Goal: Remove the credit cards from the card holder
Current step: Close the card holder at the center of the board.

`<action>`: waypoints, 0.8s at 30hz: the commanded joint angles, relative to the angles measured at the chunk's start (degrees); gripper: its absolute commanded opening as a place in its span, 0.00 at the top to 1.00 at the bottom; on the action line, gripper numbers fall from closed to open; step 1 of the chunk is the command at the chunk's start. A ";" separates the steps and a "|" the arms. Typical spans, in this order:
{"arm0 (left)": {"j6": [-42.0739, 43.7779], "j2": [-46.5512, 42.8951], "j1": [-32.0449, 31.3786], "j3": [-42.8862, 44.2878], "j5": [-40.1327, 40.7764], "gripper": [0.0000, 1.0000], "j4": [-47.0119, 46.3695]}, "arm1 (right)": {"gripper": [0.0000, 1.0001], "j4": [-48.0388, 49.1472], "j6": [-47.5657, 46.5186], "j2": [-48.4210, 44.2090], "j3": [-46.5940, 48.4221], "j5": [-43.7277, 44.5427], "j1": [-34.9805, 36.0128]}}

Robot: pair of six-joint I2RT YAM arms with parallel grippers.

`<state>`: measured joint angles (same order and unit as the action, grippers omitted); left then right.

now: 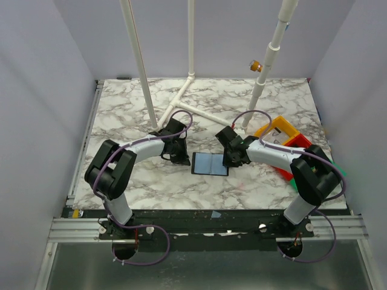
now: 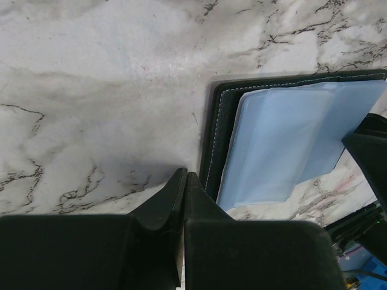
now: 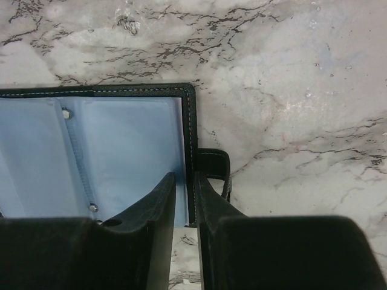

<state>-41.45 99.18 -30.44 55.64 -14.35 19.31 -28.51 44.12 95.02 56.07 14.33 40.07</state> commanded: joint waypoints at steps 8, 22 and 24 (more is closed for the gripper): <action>0.76 4.15 -0.76 1.46 -0.03 1.00 -0.74 | 0.82 2.38 -0.19 3.43 -1.58 1.10 0.31; -1.93 -2.53 -0.68 1.76 -7.02 1.00 -2.08 | 0.84 4.87 -0.43 4.38 -3.14 -1.44 0.31; -2.21 -3.53 -0.66 1.74 -7.72 1.00 -2.25 | 0.84 5.03 -0.44 4.55 -3.20 -1.55 0.34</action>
<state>-42.02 99.72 -30.68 57.30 -16.97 19.07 -25.85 43.48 96.01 55.55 13.85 40.07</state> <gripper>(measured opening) 0.008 0.162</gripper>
